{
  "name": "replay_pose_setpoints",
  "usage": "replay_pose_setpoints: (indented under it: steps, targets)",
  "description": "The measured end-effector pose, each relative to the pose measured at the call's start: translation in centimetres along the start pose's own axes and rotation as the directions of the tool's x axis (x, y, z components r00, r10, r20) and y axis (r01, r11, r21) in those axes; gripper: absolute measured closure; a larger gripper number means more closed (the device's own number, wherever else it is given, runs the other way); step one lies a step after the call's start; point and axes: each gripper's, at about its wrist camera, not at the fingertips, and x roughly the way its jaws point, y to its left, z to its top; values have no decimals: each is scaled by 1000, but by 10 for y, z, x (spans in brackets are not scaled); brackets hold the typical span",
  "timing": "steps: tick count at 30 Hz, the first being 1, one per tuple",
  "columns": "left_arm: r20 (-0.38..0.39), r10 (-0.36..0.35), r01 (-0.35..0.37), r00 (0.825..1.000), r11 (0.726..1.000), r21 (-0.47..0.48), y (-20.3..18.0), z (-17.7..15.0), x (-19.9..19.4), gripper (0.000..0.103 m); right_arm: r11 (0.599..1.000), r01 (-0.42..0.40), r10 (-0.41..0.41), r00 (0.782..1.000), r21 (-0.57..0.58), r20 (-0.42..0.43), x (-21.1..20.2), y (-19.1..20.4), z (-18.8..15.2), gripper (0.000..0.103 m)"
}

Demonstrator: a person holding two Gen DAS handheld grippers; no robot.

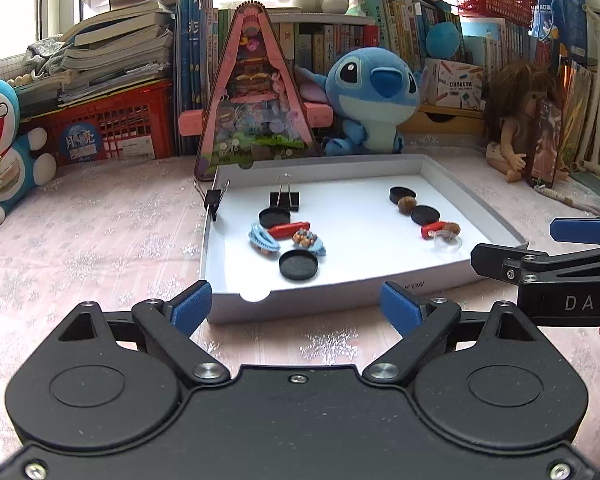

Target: Organize rigid objects

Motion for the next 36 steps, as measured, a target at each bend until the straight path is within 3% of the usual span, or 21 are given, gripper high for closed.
replay_pose_setpoints:
  steps: [11,24,36]
  targets:
    - [-47,48,-49,998,999,-16,1,-26,18,13,1000,26,-26,998,-1,-59,18,4,-26,0]
    - [-74,95,-98,993,994,-40,2,-33,33,11,998,61,-57,992,32,-114,37,-3,-39,0]
    - [-97,112,-120,989,990,-77,7,-32,38,1,997,57,-51,990,42,-134,41,-5,-39,0]
